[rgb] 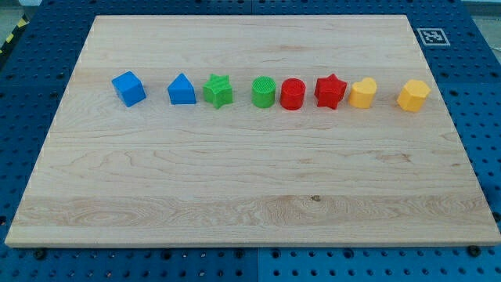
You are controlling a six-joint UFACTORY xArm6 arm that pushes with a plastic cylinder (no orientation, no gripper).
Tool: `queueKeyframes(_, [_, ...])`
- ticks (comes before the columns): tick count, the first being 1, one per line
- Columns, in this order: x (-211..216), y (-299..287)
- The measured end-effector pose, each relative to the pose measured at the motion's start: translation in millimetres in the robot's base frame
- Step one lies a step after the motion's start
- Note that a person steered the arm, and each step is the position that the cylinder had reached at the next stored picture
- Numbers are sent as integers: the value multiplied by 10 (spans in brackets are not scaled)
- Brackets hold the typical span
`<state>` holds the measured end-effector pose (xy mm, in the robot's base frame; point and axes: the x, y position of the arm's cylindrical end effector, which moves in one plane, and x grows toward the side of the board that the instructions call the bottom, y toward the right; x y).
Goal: Push the red star up a bit
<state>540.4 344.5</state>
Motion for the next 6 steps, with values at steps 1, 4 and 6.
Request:
queueKeyframes(1, [-4,0])
queueKeyframes(4, [-863,-401])
queueKeyframes(6, [-894,-1293])
